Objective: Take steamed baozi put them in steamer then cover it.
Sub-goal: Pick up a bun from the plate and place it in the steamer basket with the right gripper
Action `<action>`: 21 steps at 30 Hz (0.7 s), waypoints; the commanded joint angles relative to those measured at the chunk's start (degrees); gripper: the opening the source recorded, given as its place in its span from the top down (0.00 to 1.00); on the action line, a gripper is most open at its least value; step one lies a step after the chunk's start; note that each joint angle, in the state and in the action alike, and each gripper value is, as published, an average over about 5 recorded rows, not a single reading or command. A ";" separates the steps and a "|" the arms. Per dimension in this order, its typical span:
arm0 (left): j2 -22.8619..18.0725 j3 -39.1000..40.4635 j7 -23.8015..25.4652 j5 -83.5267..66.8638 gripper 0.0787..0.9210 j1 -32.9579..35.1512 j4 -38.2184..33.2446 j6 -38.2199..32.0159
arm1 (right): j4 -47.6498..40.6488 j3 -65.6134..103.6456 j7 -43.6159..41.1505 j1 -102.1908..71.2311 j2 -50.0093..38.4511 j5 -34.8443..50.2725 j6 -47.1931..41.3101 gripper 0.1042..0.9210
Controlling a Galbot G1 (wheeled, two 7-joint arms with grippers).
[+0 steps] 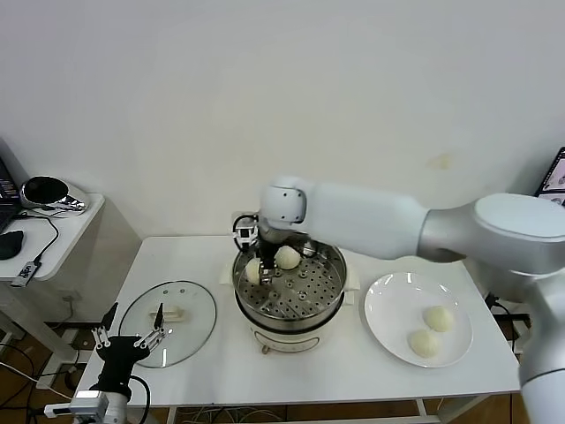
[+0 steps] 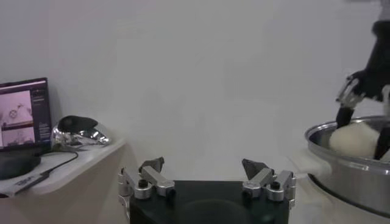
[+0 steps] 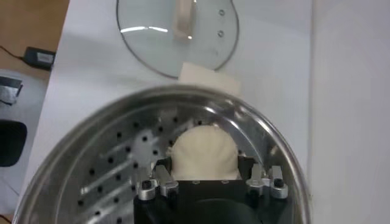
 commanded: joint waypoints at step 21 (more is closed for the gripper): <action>-0.12 0.62 0.07 0.06 0.12 -0.88 1.46 -0.11 | 2.12 0.71 -0.84 1.98 -1.42 -0.78 -1.98 0.20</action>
